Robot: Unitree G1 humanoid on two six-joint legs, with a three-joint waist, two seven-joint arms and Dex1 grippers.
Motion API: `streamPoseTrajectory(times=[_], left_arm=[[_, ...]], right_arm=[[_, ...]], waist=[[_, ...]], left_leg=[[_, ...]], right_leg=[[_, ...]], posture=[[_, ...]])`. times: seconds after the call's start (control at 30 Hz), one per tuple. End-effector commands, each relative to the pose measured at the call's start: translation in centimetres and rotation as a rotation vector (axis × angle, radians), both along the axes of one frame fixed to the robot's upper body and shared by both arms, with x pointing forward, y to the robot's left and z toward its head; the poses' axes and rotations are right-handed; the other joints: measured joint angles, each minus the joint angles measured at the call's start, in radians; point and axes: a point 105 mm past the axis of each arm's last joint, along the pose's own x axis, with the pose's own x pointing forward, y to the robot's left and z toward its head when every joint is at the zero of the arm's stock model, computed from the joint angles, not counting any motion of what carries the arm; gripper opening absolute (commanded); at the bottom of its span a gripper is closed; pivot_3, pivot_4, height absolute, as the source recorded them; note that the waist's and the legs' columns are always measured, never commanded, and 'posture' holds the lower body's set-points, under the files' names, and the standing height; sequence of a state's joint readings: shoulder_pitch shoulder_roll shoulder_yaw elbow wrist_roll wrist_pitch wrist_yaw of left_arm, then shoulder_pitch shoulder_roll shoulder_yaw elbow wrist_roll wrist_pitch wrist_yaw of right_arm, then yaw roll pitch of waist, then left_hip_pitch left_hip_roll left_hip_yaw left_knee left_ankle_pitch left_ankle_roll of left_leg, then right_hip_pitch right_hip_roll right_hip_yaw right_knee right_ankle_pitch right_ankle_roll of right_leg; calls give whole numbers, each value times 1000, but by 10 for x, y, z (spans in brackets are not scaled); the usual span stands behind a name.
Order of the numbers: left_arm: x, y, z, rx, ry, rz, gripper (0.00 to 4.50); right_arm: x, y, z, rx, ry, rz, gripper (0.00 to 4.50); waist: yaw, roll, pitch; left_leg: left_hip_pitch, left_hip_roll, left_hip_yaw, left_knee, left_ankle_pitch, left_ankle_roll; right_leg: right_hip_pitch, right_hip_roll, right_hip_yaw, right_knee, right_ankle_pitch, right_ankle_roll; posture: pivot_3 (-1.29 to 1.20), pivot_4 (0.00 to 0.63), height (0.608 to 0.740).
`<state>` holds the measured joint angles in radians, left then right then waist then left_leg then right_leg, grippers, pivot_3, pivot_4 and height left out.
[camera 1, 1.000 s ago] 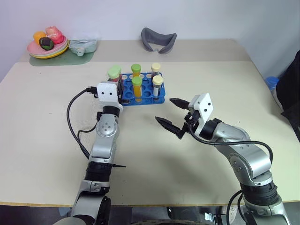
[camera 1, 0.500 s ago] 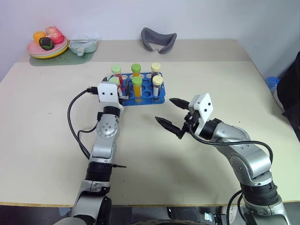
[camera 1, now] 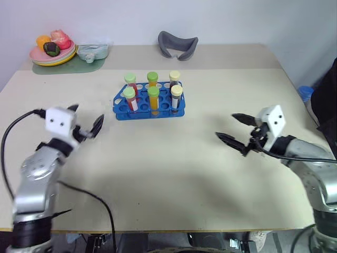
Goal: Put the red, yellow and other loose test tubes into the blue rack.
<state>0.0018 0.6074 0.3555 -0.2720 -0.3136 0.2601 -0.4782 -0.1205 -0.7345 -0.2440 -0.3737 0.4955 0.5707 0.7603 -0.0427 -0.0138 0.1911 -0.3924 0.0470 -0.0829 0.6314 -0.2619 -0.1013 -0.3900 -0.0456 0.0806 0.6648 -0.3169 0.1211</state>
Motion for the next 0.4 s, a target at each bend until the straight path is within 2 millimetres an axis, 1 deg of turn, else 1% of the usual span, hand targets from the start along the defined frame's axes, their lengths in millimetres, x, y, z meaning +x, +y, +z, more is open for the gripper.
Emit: streamPoseTrajectory(times=[0.03,0.13,0.23,0.4], left_arm=[[-12,9,11,31,-4,-38,4180],[-20,16,3,32,45,-44,4180],[-22,13,0,15,58,-50,4180],[-23,5,-6,-6,59,-36,4180]], right_arm=[[1,-16,11,-20,-52,-22,4500],[4,-25,9,-26,-58,-44,4500],[5,-28,8,-26,-62,-53,4500],[9,-27,2,-18,-61,-56,4500]], waist=[[2,0,0],[1,0,0],[0,0,0],[-1,0,0]], left_leg=[[0,0,0,0,0,0],[0,0,0,0,0,0],[0,0,0,0,0,0],[0,0,0,0,0,0]], right_leg=[[0,0,0,0,0,0],[1,0,0,0,0,0],[0,0,0,0,0,0],[0,0,0,0,0,0]], posture=[[0,150,740],[0,150,740],[0,150,740],[0,150,740]])
